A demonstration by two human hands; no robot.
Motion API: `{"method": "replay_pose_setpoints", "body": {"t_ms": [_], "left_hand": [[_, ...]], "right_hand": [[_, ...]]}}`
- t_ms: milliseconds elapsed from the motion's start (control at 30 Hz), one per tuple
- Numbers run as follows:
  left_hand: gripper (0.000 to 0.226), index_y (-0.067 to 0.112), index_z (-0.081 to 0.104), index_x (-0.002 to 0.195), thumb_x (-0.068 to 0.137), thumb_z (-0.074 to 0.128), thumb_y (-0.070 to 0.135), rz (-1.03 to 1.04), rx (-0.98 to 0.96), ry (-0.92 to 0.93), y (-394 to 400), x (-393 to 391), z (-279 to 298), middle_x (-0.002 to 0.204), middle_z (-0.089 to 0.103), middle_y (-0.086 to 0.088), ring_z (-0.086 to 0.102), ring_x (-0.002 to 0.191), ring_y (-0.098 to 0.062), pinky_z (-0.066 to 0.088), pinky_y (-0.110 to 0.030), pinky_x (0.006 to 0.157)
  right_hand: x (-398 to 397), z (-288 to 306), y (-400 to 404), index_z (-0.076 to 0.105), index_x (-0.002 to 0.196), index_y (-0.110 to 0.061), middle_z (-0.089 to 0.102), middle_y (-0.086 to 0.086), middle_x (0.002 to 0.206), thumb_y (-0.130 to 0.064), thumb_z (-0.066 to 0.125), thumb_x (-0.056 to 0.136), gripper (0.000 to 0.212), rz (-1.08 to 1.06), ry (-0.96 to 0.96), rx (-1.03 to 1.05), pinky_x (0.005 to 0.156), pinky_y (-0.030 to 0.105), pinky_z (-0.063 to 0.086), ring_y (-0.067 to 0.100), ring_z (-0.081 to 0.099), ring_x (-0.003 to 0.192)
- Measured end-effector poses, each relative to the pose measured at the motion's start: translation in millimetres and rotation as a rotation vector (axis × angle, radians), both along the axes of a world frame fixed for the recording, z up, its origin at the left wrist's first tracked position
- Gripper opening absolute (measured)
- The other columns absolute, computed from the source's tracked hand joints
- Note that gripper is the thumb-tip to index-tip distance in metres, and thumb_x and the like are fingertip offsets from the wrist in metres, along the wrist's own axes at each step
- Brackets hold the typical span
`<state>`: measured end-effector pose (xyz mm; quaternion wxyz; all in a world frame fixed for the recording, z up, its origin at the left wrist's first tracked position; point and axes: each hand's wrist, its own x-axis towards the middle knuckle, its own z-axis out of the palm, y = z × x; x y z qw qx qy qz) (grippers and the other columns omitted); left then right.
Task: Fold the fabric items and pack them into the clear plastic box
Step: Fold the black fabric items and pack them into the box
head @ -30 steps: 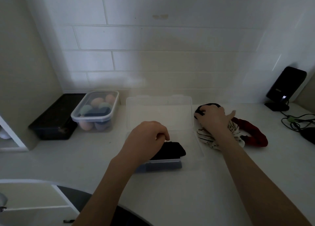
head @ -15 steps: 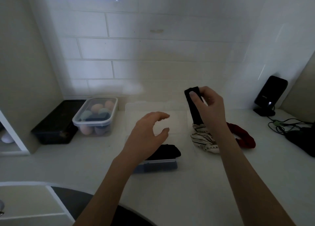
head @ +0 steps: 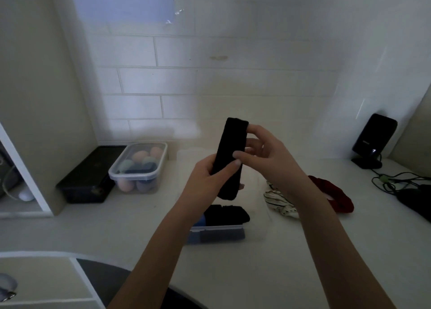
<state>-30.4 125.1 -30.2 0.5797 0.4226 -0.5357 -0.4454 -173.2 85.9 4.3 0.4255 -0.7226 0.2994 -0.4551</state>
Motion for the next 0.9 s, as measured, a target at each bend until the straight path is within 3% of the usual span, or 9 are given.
{"method": "replay_pose_setpoints", "body": {"t_ms": [67,133,200,300,433,533,667,800,900], "left_hand": [[0.011,0.016,0.063,0.095,0.086,0.061,0.022,-0.025,-0.002,0.008,3.1,-1.5,-1.5,0.063,0.067,0.006,0.067,0.058,-0.016,0.057,-0.031,0.06],[0.008,0.016,0.061,0.092,0.084,0.063,0.019,-0.029,-0.003,0.003,5.6,-4.2,-2.0,0.063,0.066,0.004,0.064,0.052,-0.015,0.05,-0.022,0.049],[0.015,0.016,0.061,0.096,0.082,0.067,0.019,-0.006,-0.002,-0.035,5.3,-7.8,-2.6,0.068,0.069,0.002,0.062,0.049,-0.015,0.048,-0.02,0.048],[0.032,0.015,0.058,0.108,0.079,0.07,0.018,0.028,0.013,-0.071,4.1,-12.1,-4.3,0.078,0.072,-0.002,0.067,0.055,-0.017,0.054,-0.025,0.055],[0.044,0.012,0.057,0.112,0.073,0.067,0.03,-0.132,0.118,0.202,4.9,-3.7,-6.2,0.087,0.076,-0.001,0.073,0.08,-0.02,0.058,-0.029,0.068],[0.045,0.014,0.059,0.111,0.072,0.06,0.035,-0.253,0.146,0.257,6.0,1.8,-5.2,0.094,0.076,-0.002,0.072,0.088,-0.02,0.058,-0.026,0.074],[0.032,0.011,0.062,0.102,0.076,0.058,0.029,-0.264,0.141,0.209,10.1,-2.3,-7.3,0.078,0.073,-0.002,0.07,0.072,-0.018,0.056,-0.025,0.066],[0.039,0.006,0.057,0.099,0.076,0.055,0.038,-0.228,0.153,0.234,10.9,-2.9,-7.5,0.057,0.053,0.003,0.052,0.049,-0.011,0.05,-0.022,0.052],[0.045,0.009,0.057,0.1,0.08,0.047,0.047,-0.233,0.163,0.252,10.3,-2.9,-7.4,0.057,0.051,0.004,0.048,0.046,-0.009,0.047,-0.021,0.046]], "right_hand": [[3.0,0.1,2.7,0.055,0.12,-0.016,0.072,0.005,0.093,-0.01,0.063,0.087,0.034,0.055,-0.063,0.077,0.082,0.035,0.055,0.019,0.068,0.084],[6.8,1.3,5.8,0.056,0.115,-0.013,0.071,0.004,0.088,-0.013,0.063,0.087,0.029,0.077,-0.084,0.1,0.065,0.034,0.054,0.016,0.066,0.073],[11.7,0.0,6.8,0.06,0.108,-0.018,0.07,0.001,0.086,-0.013,0.067,0.084,0.025,0.086,-0.076,0.102,0.053,0.031,0.048,0.014,0.065,0.072],[17.7,-3.7,5.6,0.064,0.094,-0.023,0.072,-0.008,0.083,-0.01,0.071,0.079,0.02,0.028,-0.072,0.091,0.066,0.029,0.056,0.011,0.069,0.08],[12.5,-3.3,4.7,0.067,0.097,-0.006,0.072,-0.003,0.074,-0.008,0.067,0.083,0.014,0.001,-0.111,0.133,0.053,0.02,0.047,0.007,0.065,0.063],[10.5,-2.8,6.1,0.061,0.106,-0.003,0.076,0.008,0.092,-0.01,0.062,0.087,0.02,0.022,-0.118,0.17,0.055,0.021,0.047,0.013,0.068,0.071],[13.1,-3.0,8.0,0.059,0.105,-0.005,0.075,0.012,0.097,-0.01,0.062,0.088,0.018,0.029,-0.136,0.174,0.053,0.028,0.044,0.027,0.065,0.076],[12.1,-4.3,4.6,0.058,0.103,-0.003,0.071,0.024,0.093,-0.009,0.06,0.089,0.016,0.049,-0.17,0.159,0.063,0.03,0.045,0.029,0.058,0.074],[11.7,-5.8,2.1,0.059,0.102,-0.01,0.07,0.017,0.086,-0.011,0.06,0.09,0.012,0.067,-0.172,0.167,0.065,0.03,0.045,0.028,0.055,0.073]]}}
